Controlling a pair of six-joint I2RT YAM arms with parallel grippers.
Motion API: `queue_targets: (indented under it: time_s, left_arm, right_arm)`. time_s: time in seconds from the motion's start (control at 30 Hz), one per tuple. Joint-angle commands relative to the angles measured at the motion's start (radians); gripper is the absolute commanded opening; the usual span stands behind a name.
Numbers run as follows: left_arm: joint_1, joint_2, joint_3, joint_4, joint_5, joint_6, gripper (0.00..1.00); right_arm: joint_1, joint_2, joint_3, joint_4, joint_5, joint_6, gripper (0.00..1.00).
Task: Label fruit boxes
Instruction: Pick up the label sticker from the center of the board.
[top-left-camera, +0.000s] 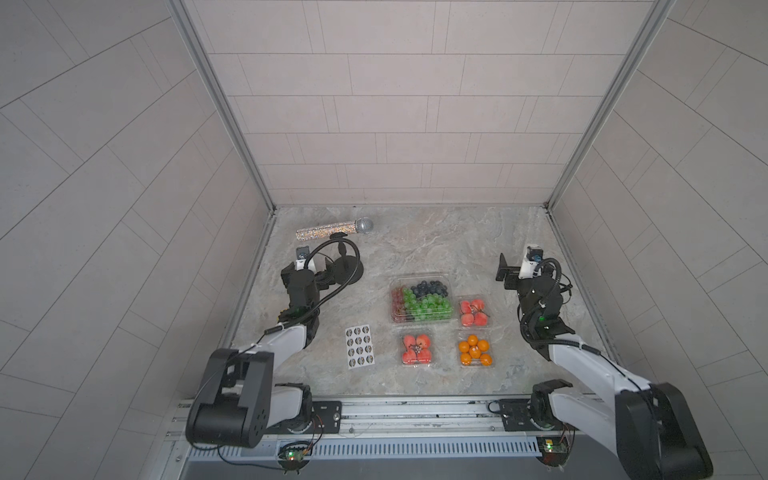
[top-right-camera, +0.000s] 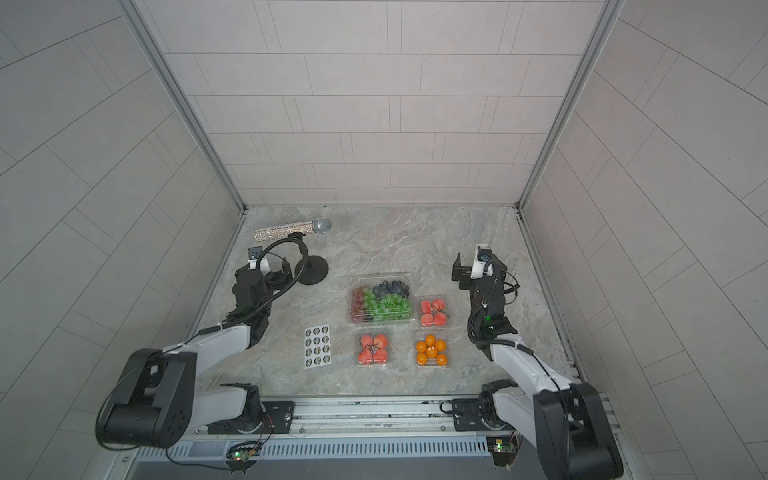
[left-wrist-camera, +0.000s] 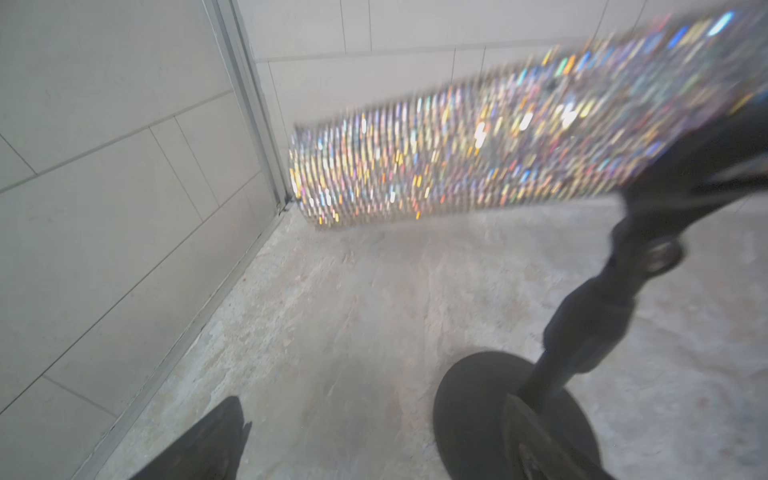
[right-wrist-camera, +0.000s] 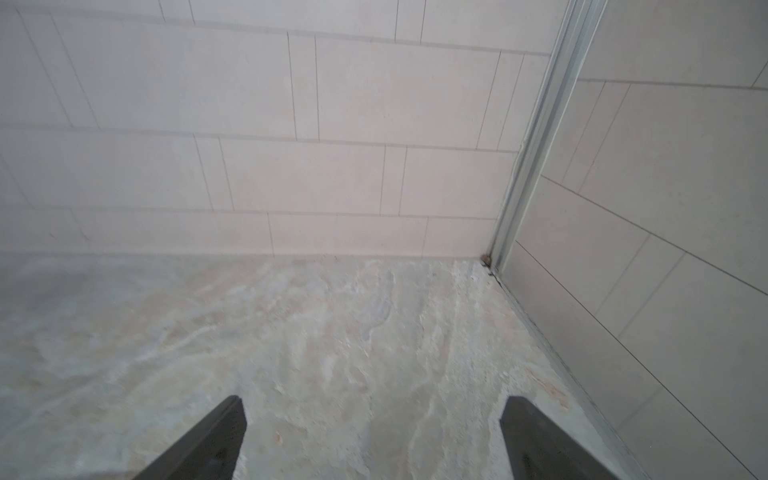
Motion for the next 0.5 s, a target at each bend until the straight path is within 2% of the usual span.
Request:
queue_targets:
  time_s: [0.0,0.03,0.07,0.13,0.17,0.23,0.33,0.4,0.47]
  left_arm:
    - [-0.007,-0.097,-0.003,-0.036,0.099,-0.137,1.00]
    - [-0.007,-0.119,-0.020,-0.003,0.110,-0.204,1.00]
    - [-0.007,-0.139,-0.042,0.047,0.092,-0.307,1.00]
    - [-0.006,-0.169,-0.074,0.121,0.099,-0.483,1.00]
    - [-0.003,-0.185,-0.080,0.139,0.135,-0.562,1.00]
    - [0.000,-0.221,-0.073,0.105,0.254,-0.641,1.00]
    - [0.001,-0.230,-0.077,0.165,0.435,-0.765,1.00]
    - [0.001,-0.215,-0.123,0.251,0.466,-0.902,1.00]
    - [0.007,-0.193,-0.120,0.287,0.548,-0.932,1.00]
  right_arm:
    - [0.004,-0.077,0.037,-0.233,-0.142,0.195,1.00]
    - [0.004,-0.105,0.039,-0.253,-0.169,0.263,1.00]
    - [0.002,-0.141,0.034,-0.285,-0.156,0.387,1.00]
    - [-0.011,-0.234,0.018,-0.407,-0.081,0.659,1.00]
    - [-0.029,-0.288,-0.018,-0.359,-0.177,0.670,1.00]
    - [-0.045,-0.373,-0.070,-0.237,-0.362,0.609,1.00]
    - [-0.044,-0.452,-0.051,-0.304,-0.447,0.625,1.00]
    - [-0.045,-0.466,-0.025,-0.359,-0.496,0.638,1.00]
    - [-0.041,-0.454,-0.004,-0.377,-0.570,0.660,1.00]
